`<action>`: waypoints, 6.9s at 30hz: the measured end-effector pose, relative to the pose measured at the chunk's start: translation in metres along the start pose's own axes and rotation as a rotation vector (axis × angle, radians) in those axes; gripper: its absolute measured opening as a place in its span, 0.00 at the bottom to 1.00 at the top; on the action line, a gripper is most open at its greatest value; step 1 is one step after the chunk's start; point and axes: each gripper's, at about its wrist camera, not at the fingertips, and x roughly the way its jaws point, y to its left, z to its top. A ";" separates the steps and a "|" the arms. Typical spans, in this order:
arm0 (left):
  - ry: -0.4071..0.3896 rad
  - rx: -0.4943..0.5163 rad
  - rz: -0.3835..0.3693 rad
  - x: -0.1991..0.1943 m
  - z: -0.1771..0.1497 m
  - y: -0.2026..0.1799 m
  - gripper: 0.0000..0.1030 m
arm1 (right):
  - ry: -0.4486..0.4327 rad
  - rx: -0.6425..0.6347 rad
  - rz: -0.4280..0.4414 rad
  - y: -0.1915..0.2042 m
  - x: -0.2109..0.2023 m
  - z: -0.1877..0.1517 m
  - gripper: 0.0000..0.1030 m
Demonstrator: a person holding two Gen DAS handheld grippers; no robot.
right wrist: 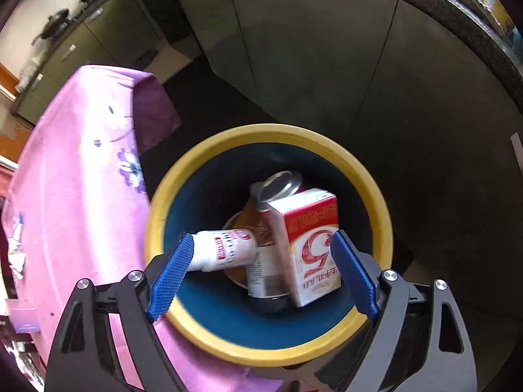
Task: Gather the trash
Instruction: 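Carry the milk carton over the bin and open the right gripper, then move the left gripper to the purple box and grasp it, then carry the purple box over the bin and open the left gripper, then reach the right gripper to the crumpled snack wrapper and grasp it, then carry the wrapper over the bin and open the right gripper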
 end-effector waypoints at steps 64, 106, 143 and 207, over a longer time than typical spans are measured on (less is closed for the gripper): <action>0.120 0.181 -0.303 0.076 0.059 -0.064 0.71 | -0.329 -0.139 0.314 0.074 -0.107 -0.183 0.89; -0.111 0.222 -0.443 0.053 0.118 -0.181 0.93 | -0.366 0.041 0.322 -0.041 -0.112 -0.190 0.90; -0.052 -0.173 0.040 -0.025 0.006 0.070 0.93 | -0.002 -1.297 0.432 0.499 0.068 -0.126 0.95; -0.018 -0.036 -0.142 0.011 0.023 -0.005 0.93 | -0.254 -0.412 -0.037 0.063 -0.022 -0.022 0.86</action>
